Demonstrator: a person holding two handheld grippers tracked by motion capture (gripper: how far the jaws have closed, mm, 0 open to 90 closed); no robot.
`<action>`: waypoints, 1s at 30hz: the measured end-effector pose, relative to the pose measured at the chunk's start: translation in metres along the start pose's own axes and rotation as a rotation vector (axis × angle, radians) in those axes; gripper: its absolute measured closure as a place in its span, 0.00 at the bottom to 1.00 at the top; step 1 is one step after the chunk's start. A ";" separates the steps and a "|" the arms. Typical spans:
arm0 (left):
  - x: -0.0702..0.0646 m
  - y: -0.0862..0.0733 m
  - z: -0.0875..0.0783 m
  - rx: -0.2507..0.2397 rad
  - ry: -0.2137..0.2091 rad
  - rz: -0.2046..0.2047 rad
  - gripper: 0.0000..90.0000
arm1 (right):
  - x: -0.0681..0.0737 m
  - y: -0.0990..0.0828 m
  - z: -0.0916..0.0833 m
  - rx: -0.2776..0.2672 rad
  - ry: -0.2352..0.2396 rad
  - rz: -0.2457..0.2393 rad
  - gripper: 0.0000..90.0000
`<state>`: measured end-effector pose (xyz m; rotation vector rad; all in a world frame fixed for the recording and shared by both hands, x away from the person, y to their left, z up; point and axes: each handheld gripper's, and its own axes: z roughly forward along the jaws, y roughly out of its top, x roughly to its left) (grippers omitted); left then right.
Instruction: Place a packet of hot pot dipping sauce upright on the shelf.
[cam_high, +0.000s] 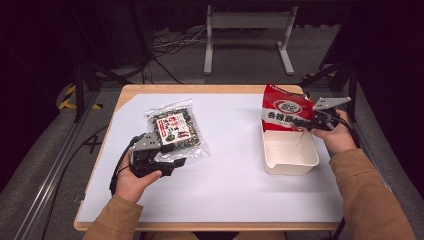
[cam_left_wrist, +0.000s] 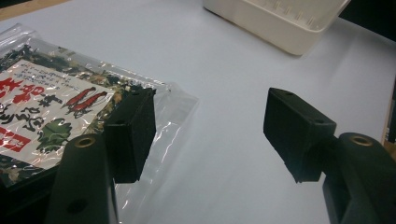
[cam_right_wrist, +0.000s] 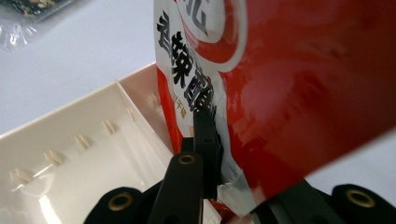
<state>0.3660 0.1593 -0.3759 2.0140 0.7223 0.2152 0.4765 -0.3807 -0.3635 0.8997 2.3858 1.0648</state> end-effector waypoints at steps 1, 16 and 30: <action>0.000 0.000 0.000 0.000 0.001 0.000 0.39 | 0.001 0.001 0.000 0.006 -0.002 0.000 0.95; 0.006 -0.001 -0.003 -0.016 0.011 -0.008 0.39 | 0.003 -0.004 -0.004 -0.062 -0.027 0.021 0.65; 0.012 0.002 -0.007 -0.080 0.070 0.009 0.38 | 0.021 -0.006 -0.055 -0.192 -0.125 0.083 0.45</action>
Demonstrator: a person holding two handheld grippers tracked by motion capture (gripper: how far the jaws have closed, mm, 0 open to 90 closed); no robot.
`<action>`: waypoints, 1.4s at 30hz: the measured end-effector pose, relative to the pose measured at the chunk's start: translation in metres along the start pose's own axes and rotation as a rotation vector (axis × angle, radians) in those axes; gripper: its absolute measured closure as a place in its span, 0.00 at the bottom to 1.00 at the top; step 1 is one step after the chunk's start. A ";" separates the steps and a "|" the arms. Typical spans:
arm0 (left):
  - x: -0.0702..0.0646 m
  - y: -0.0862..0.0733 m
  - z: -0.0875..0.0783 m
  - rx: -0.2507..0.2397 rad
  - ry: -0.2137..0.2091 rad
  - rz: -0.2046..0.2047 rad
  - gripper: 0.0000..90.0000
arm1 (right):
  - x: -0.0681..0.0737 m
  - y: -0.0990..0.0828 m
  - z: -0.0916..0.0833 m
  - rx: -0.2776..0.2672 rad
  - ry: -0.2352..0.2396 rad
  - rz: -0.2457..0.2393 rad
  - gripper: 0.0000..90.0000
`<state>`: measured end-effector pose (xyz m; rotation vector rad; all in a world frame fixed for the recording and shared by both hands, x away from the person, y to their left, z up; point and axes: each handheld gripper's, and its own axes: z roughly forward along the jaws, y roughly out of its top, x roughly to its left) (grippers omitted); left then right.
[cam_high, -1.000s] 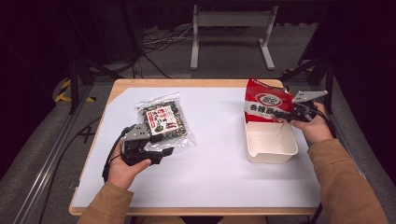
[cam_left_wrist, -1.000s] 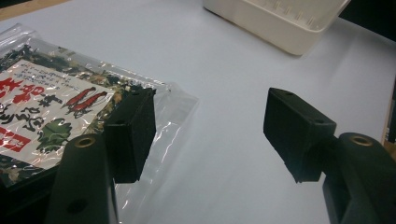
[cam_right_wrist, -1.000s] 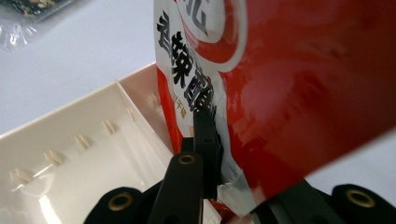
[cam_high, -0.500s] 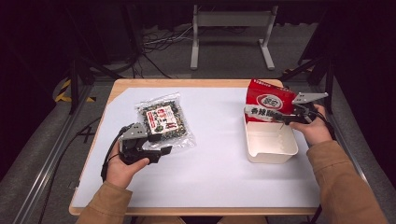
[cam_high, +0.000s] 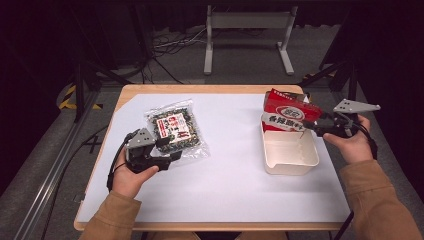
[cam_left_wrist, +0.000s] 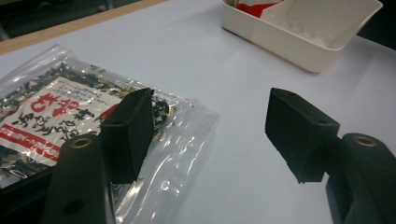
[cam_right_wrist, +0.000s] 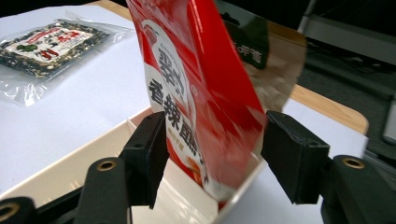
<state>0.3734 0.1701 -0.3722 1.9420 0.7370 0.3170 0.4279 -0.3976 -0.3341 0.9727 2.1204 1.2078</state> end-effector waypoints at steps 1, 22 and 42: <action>0.001 0.000 0.000 -0.007 -0.002 0.003 0.38 | 0.003 -0.001 -0.009 -0.010 -0.008 0.013 0.44; 0.034 0.004 -0.007 0.032 0.079 -0.072 0.10 | 0.068 -0.003 -0.061 -0.009 -0.027 0.020 0.50; 0.078 -0.017 -0.013 0.059 0.217 -0.223 0.23 | 0.127 0.011 -0.015 -0.059 0.165 -0.132 0.48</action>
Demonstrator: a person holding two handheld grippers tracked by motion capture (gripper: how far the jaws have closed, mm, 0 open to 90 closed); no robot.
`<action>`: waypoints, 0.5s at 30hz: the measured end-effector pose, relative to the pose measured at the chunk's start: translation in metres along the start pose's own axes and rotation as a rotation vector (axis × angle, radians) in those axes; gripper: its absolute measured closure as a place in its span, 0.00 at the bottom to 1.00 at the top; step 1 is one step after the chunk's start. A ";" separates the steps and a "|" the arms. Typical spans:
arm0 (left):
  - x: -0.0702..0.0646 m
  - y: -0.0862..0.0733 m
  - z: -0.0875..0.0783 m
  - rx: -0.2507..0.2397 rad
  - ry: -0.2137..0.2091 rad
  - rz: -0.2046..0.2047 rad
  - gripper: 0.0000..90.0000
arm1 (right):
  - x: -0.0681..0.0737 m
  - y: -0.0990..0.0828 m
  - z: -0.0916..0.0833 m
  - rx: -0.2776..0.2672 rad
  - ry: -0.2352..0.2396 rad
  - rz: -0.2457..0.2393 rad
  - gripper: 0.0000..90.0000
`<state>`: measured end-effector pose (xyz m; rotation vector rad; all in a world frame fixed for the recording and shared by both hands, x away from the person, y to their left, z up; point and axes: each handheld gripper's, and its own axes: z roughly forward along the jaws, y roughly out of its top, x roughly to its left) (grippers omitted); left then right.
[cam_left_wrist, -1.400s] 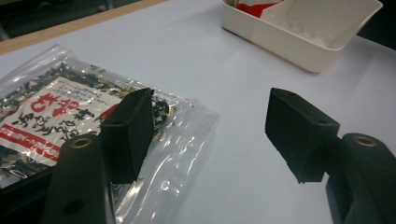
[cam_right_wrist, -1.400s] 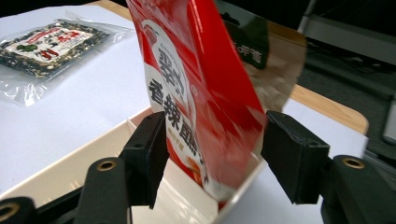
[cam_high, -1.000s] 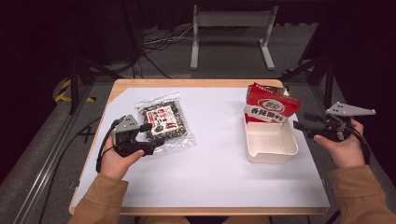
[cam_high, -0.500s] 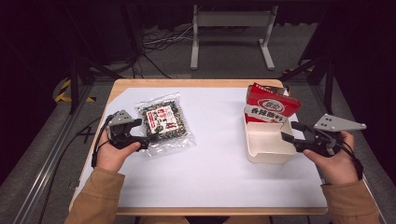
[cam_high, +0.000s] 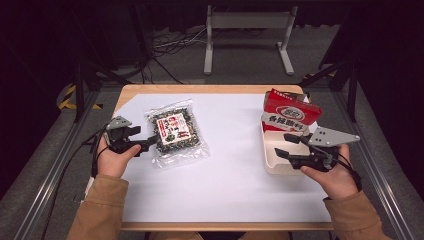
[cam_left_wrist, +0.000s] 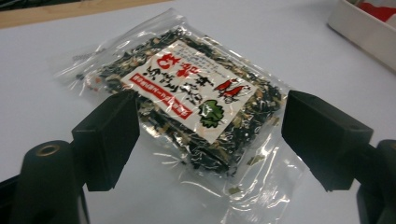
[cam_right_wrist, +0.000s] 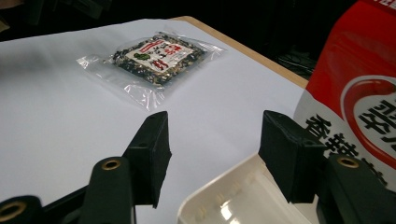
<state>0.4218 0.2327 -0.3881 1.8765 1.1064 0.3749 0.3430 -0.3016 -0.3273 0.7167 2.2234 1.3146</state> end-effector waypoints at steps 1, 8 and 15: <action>0.003 -0.002 0.001 0.008 0.002 -0.017 0.23 | 0.001 0.001 0.002 -0.003 0.006 -0.001 0.48; 0.016 -0.010 0.017 0.061 -0.018 -0.084 0.25 | 0.011 0.003 0.011 -0.017 0.025 -0.032 0.47; 0.025 -0.014 0.033 0.104 -0.031 -0.140 0.28 | 0.018 0.000 0.013 -0.014 0.036 -0.043 0.46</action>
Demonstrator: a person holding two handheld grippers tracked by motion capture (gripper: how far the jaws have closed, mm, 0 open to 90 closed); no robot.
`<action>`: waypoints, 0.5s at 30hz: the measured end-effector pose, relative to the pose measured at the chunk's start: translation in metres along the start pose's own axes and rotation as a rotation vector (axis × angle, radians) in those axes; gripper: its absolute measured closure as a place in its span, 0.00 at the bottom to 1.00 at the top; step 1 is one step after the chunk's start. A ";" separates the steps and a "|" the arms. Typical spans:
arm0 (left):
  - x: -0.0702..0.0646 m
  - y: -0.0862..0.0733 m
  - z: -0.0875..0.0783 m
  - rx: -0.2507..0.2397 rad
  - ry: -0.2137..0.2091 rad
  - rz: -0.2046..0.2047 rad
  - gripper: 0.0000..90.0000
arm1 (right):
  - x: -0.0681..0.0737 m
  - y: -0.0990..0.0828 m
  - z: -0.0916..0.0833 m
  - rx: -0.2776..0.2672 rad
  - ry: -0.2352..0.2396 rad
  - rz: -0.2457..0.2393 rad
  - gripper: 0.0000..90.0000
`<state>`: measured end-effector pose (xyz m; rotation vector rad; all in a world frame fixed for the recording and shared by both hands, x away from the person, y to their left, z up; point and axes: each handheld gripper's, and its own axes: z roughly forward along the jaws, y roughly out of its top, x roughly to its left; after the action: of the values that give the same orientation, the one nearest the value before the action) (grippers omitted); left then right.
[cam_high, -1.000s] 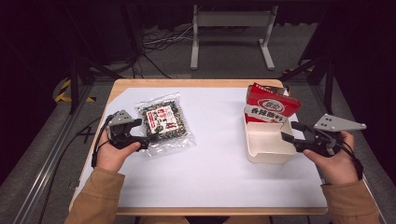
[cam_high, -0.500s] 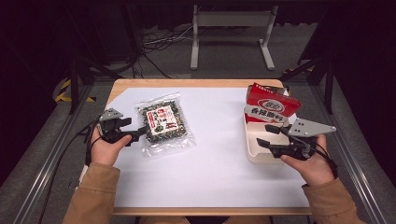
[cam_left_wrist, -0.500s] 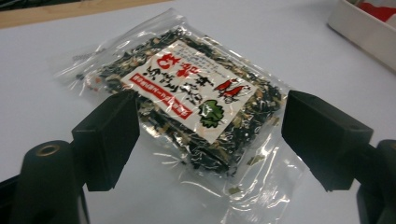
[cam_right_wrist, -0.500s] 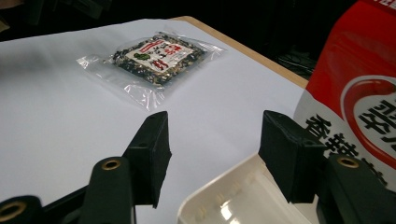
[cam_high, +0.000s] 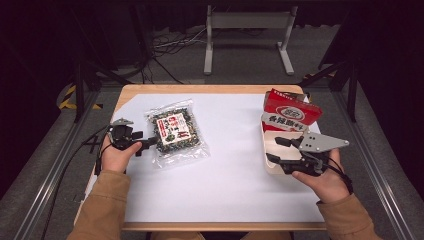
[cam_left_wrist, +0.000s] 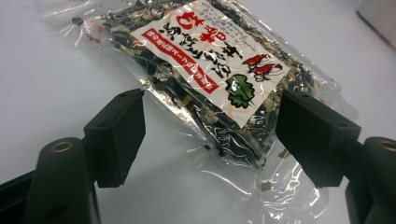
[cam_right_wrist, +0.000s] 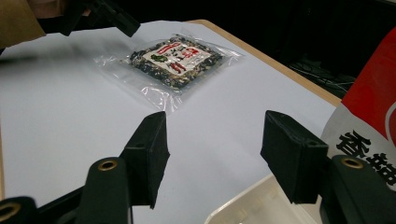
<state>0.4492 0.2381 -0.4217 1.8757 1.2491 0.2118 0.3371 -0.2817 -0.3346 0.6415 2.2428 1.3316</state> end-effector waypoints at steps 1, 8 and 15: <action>0.001 -0.001 0.002 0.009 -0.008 -0.007 0.29 | 0.001 0.000 0.000 -0.002 0.003 -0.001 0.46; 0.004 -0.003 0.014 0.055 -0.003 -0.011 0.32 | 0.005 -0.003 -0.001 0.003 0.006 -0.004 0.46; 0.005 -0.005 0.023 0.096 -0.018 -0.034 0.33 | 0.006 -0.005 -0.003 0.007 0.003 -0.003 0.45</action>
<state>0.4610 0.2301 -0.4412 1.9316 1.2983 0.1178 0.3300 -0.2819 -0.3386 0.6391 2.2503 1.3251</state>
